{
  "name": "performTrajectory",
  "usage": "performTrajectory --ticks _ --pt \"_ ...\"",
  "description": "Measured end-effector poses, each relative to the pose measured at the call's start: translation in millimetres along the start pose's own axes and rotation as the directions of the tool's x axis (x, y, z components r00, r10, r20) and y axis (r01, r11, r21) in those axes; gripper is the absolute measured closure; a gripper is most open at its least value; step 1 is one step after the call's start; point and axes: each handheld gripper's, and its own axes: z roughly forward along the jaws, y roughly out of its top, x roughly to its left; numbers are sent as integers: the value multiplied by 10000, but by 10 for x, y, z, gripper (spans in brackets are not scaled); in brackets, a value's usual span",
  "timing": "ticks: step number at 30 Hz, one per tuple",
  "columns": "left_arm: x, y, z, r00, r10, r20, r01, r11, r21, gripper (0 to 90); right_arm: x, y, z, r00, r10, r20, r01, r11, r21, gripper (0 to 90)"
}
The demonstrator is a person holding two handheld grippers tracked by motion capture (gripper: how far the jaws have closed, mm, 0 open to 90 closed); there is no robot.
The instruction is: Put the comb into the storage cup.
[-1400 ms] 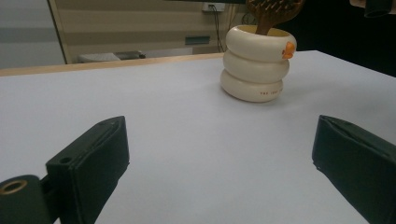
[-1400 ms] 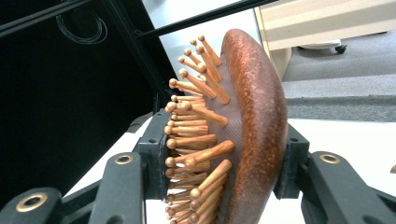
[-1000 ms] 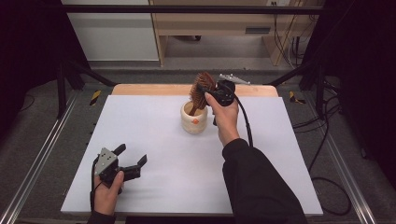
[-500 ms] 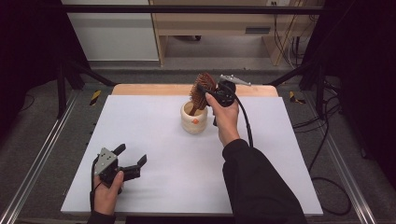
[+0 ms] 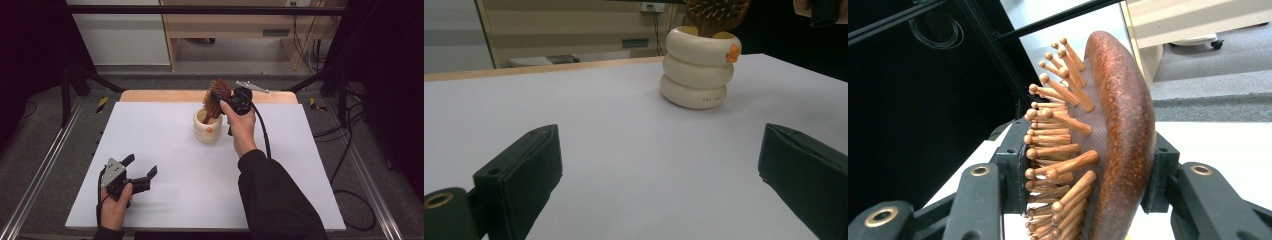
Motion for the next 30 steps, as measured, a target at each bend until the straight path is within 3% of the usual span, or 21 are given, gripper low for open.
performTrajectory --ticks 9,19,30 --pt "-3 -1 4 10000 3 10 -3 10000 8 39 -52 -20 -8 9996 284 -6 -284 9996 -39 500" --pt "-4 -2 5 10000 14 -4 -14 10000 13 39 -70 -27 -17 9998 156 94 -156 9999 -2 479" --pt "-18 -5 18 10000 32 26 -32 10000 67 40 -139 -34 -21 9992 324 236 -325 9995 33 465"
